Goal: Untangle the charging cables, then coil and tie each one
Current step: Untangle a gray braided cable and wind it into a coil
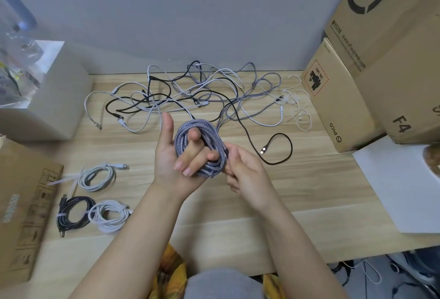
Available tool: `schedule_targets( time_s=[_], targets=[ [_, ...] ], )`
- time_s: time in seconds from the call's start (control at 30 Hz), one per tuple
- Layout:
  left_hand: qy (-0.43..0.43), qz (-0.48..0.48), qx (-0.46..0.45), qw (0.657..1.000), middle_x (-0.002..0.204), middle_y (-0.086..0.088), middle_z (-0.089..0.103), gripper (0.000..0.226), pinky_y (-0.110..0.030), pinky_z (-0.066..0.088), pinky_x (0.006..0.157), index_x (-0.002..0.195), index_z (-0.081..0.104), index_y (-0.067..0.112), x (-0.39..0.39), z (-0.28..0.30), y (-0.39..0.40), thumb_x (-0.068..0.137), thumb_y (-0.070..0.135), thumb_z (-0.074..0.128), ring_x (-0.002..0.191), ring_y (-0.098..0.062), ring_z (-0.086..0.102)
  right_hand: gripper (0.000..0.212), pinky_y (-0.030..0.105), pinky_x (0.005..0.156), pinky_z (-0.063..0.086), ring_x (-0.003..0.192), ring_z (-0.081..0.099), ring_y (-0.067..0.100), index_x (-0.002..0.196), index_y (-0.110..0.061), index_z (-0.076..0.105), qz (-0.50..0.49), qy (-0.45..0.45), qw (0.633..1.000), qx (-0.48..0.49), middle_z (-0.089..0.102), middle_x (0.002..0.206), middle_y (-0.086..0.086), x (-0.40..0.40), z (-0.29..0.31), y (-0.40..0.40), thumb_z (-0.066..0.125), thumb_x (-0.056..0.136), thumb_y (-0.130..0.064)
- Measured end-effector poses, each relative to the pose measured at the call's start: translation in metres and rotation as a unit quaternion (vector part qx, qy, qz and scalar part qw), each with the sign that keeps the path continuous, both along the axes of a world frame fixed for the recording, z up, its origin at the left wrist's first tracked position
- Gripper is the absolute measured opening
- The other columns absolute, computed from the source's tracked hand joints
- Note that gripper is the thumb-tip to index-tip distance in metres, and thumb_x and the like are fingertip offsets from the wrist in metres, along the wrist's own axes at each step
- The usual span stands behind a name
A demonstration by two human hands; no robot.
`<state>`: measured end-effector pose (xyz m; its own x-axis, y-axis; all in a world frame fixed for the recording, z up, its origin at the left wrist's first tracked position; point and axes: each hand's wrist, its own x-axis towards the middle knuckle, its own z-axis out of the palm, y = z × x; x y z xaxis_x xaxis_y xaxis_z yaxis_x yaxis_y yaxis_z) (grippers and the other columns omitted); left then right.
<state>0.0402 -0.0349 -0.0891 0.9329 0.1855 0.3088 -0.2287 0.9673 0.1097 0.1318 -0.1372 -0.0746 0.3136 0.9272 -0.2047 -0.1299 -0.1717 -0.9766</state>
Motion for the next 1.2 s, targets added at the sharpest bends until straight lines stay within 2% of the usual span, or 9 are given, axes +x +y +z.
schedule_targets(
  time_s=[0.07, 0.17, 0.3, 0.57, 0.67, 0.83, 1.03, 1.13, 1.2],
  targets=[
    [-0.001, 0.024, 0.024, 0.999, 0.035, -0.002, 0.02, 0.065, -0.034, 0.04, 0.083, 0.087, 0.064, -0.011, 0.002, 0.003, -0.003, 0.094, 0.05, 0.041, 0.042, -0.024, 0.034, 0.085, 0.007, 0.038, 0.024, 0.038, 0.03, -0.002, 0.095, -0.005, 0.057, -0.009, 0.026, 1.0, -0.011, 0.04, 0.049, -0.016, -0.005, 0.002, 0.001, 0.046, 0.064, -0.084],
    [-0.012, 0.023, 0.053, 0.998, 0.033, -0.002, 0.02, 0.064, -0.032, 0.04, 0.08, 0.076, 0.065, -0.009, 0.002, 0.002, -0.006, 0.095, 0.047, 0.042, 0.033, -0.02, 0.021, 0.051, 0.008, 0.041, 0.029, 0.037, 0.04, -0.003, 0.07, -0.018, 0.052, -0.015, -0.017, 1.0, -0.008, 0.048, 0.044, -0.02, -0.011, 0.005, 0.003, 0.04, 0.078, -0.067],
    [-0.012, 0.028, 0.096, 0.995, 0.032, -0.001, 0.021, 0.06, -0.032, 0.041, 0.079, 0.074, 0.067, -0.006, 0.002, 0.001, -0.008, 0.096, 0.045, 0.043, 0.032, -0.018, 0.02, 0.036, 0.009, 0.049, 0.032, 0.046, 0.045, -0.003, 0.058, -0.025, 0.052, -0.071, -0.019, 0.997, 0.027, 0.054, 0.048, -0.015, -0.016, -0.004, 0.005, 0.049, 0.084, -0.051],
    [0.112, 0.031, 0.127, 0.985, 0.041, -0.002, 0.042, 0.039, -0.025, 0.044, 0.087, 0.083, 0.065, 0.003, 0.009, -0.018, -0.024, 0.097, 0.034, 0.045, 0.058, -0.017, 0.065, 0.033, 0.035, 0.067, 0.04, 0.063, 0.051, 0.012, 0.056, -0.032, 0.059, -0.211, -0.016, 0.977, 0.033, 0.058, 0.058, -0.01, -0.011, -0.026, 0.0, 0.053, 0.072, -0.06],
    [0.138, 0.035, 0.157, 0.977, 0.042, 0.006, 0.057, 0.034, -0.02, 0.048, 0.077, 0.068, 0.067, 0.015, 0.024, -0.018, -0.012, 0.088, 0.04, 0.058, 0.047, -0.008, 0.061, 0.036, 0.038, 0.072, 0.044, 0.068, 0.056, 0.016, 0.056, -0.03, 0.059, -0.225, -0.021, 0.974, 0.032, 0.062, 0.064, -0.001, -0.004, -0.027, -0.002, 0.053, 0.072, -0.062],
    [0.268, 0.081, 0.233, 0.931, 0.029, 0.009, 0.044, 0.035, -0.018, 0.05, 0.062, 0.048, 0.063, 0.02, 0.027, -0.003, -0.009, 0.057, 0.046, 0.084, 0.035, -0.007, 0.051, 0.034, 0.039, 0.074, 0.045, 0.071, 0.057, 0.017, 0.059, -0.031, 0.059, -0.235, -0.034, 0.971, 0.038, 0.062, 0.066, 0.003, 0.0, -0.024, -0.004, 0.053, 0.073, -0.061],
    [0.339, 0.153, 0.34, 0.863, 0.046, -0.001, 0.044, 0.046, -0.02, 0.047, 0.06, 0.044, 0.056, 0.015, 0.01, -0.01, 0.004, 0.043, 0.047, 0.089, 0.052, -0.012, 0.055, 0.036, 0.046, 0.074, 0.051, 0.072, 0.065, 0.018, 0.079, -0.022, 0.059, -0.143, -0.192, 0.97, 0.04, 0.068, 0.07, -0.009, 0.007, -0.009, -0.002, 0.052, 0.076, -0.058],
    [0.335, 0.151, 0.332, 0.869, 0.049, -0.002, 0.053, 0.049, -0.019, 0.048, 0.062, 0.04, 0.05, 0.019, 0.009, -0.013, -0.001, 0.049, 0.05, 0.087, 0.053, -0.011, 0.054, 0.029, 0.044, 0.076, 0.053, 0.076, 0.067, 0.024, 0.082, -0.011, 0.061, -0.082, -0.14, 0.986, 0.029, 0.07, 0.073, 0.0, 0.018, -0.012, 0.001, 0.061, 0.081, -0.041],
    [0.321, 0.156, 0.343, 0.869, 0.047, 0.004, 0.054, 0.049, -0.019, 0.047, 0.061, 0.043, 0.049, 0.021, 0.009, -0.013, -0.005, 0.051, 0.056, 0.083, 0.052, -0.009, 0.054, 0.012, 0.027, 0.069, 0.051, 0.068, 0.064, 0.013, 0.079, -0.009, 0.059, -0.043, -0.108, 0.993, 0.029, 0.068, 0.068, -0.004, 0.023, -0.013, 0.0, 0.062, 0.087, -0.018]
  ],
)
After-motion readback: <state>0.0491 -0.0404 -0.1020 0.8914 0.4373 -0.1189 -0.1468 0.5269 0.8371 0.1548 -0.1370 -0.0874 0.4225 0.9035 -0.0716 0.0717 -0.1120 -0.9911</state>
